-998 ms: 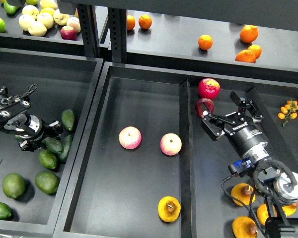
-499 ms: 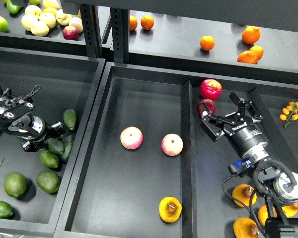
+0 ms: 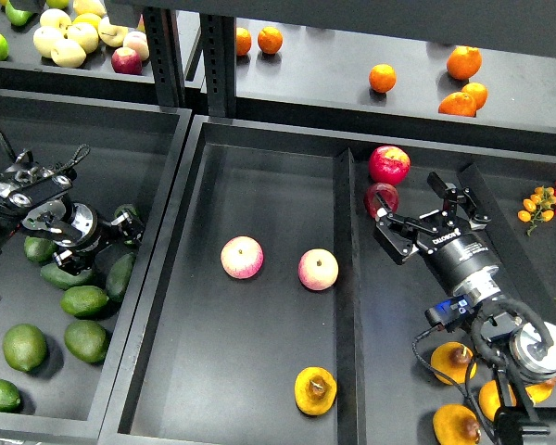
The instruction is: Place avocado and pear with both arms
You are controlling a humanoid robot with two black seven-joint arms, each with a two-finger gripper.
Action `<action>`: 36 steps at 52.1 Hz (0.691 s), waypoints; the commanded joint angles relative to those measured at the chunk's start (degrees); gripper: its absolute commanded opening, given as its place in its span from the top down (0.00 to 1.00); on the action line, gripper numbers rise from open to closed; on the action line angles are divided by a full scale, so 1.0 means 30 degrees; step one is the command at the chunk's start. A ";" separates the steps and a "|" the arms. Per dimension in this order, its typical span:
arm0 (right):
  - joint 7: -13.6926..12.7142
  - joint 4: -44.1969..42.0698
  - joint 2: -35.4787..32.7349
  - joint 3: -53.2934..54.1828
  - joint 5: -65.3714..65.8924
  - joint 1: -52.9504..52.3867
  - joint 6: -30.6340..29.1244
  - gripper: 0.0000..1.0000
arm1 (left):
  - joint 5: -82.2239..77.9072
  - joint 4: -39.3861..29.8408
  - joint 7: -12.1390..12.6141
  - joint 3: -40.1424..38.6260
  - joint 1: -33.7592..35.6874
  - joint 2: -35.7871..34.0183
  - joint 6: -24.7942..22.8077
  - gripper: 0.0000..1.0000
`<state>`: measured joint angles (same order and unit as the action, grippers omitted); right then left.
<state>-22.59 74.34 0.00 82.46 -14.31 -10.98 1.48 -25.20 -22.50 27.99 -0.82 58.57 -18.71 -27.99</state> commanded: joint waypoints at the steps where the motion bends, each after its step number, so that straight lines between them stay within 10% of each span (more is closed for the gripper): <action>1: 0.0001 0.0004 0.0000 -0.0007 -0.0006 -0.0001 0.0004 0.00 | 0.0052 -0.0497 0.0004 -0.0577 0.0487 -0.0676 -0.0003 0.03; 36: -0.0057 -0.0113 0.0000 0.0286 -0.0123 0.1873 -0.0288 0.00 | 0.8078 -0.4274 0.0004 -1.2030 -0.1122 -0.1409 -0.0003 0.02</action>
<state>-22.69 74.12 0.00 82.96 -14.67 -7.43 1.48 -6.89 -30.20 28.01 -30.48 59.40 -23.02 -27.98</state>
